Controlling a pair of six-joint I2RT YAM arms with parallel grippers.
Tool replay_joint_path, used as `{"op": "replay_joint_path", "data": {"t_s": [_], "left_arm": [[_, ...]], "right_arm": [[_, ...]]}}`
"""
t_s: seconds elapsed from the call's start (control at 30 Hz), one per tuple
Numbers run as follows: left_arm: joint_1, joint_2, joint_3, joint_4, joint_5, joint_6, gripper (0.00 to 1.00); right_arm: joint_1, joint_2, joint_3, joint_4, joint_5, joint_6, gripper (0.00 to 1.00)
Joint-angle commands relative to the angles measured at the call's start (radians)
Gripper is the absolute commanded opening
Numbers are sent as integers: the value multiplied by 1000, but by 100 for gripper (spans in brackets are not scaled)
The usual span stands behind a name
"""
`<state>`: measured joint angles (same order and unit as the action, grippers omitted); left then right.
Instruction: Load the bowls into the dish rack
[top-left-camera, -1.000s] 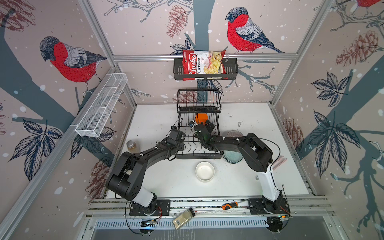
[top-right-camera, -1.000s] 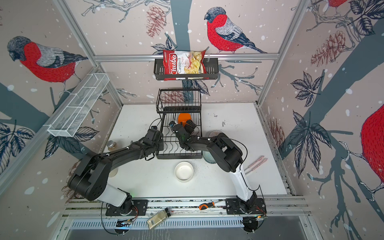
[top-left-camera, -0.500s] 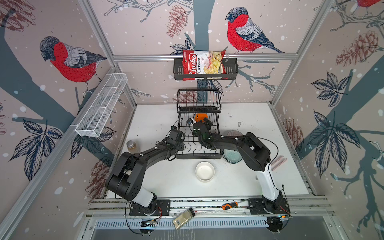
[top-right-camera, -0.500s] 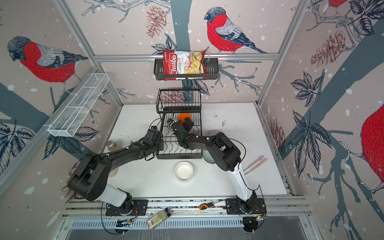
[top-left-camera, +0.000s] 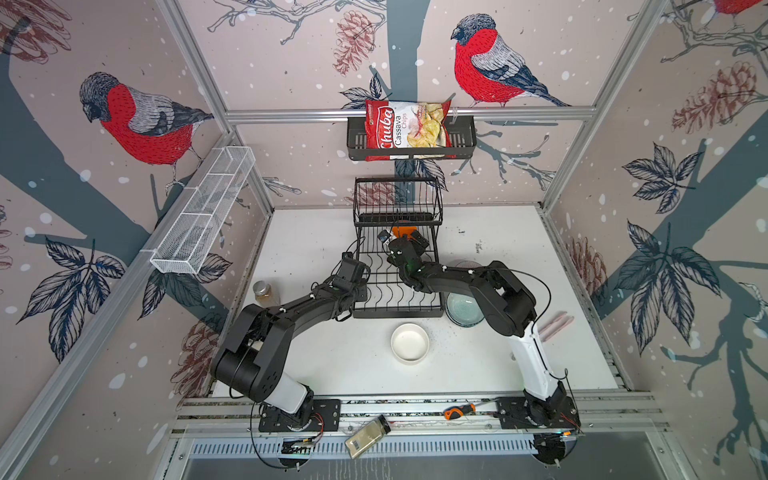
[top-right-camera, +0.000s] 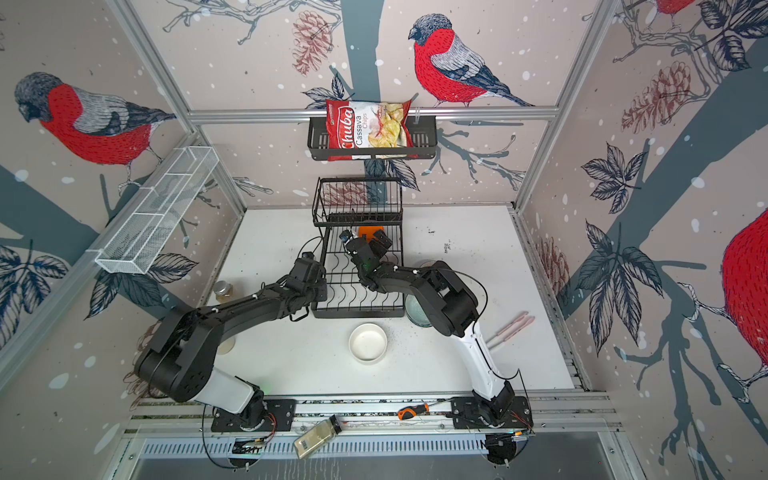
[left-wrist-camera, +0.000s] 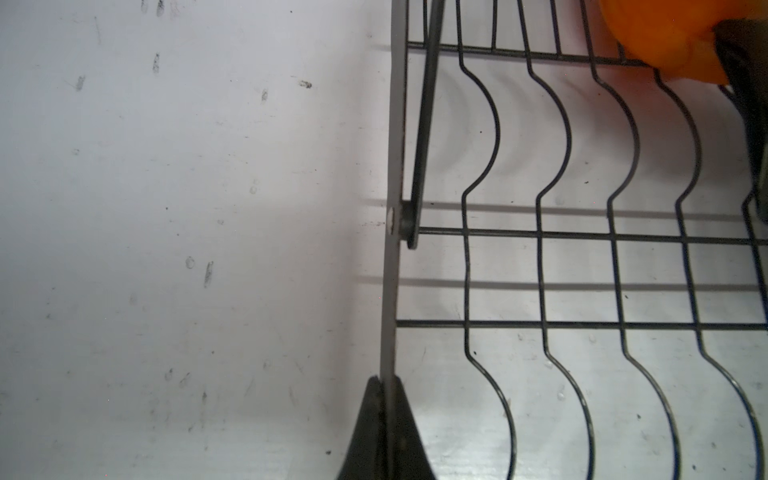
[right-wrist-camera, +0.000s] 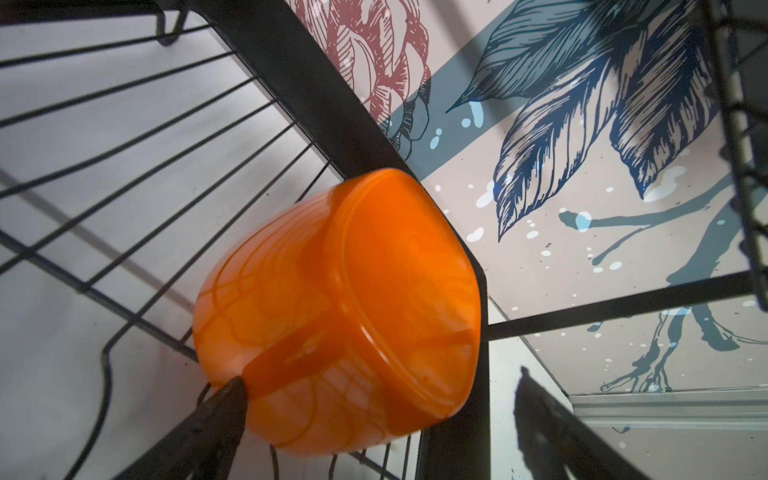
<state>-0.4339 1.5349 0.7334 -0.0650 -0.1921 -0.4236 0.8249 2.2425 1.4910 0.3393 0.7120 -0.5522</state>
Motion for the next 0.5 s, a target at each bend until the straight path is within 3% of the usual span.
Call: {"op": "replay_joint_path", "data": {"t_s": [0.0,0.47], "left_arm": [[2,13,-18,-121,22,-54,0],[2,13,-14,-124,16,-57,0]], "right_arm": [[-13,7,10,20,35,7,100],[-35,18,6,15,61,27,100]]}}
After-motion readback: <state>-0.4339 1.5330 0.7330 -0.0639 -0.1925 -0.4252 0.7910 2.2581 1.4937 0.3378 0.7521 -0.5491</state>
